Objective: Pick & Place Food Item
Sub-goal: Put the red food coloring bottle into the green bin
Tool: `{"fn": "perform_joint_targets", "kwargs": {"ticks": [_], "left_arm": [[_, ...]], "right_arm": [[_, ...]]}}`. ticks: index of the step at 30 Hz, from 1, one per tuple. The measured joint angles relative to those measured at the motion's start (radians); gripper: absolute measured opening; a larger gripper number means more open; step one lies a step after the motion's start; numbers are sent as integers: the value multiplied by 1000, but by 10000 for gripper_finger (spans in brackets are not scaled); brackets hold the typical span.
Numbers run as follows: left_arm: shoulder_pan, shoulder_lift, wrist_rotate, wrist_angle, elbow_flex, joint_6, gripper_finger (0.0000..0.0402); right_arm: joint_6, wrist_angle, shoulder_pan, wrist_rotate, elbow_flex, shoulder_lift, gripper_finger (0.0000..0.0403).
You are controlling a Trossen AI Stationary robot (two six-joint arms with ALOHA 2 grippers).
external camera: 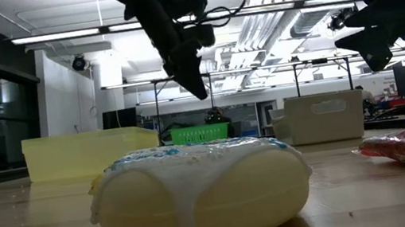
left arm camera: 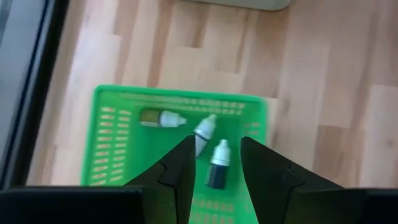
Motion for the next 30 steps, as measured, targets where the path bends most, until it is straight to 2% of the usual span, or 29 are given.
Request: {"fn": "perform_joint_targets", "kwargs": {"ticks": [11,30], "left_arm": [[-116,0,-1,1,0,-53,120],[-391,0,-7,2,0,-180,120]], "right_arm": [[0,0,0,0,0,0,175],[0,0,0,0,0,0,175]]}}
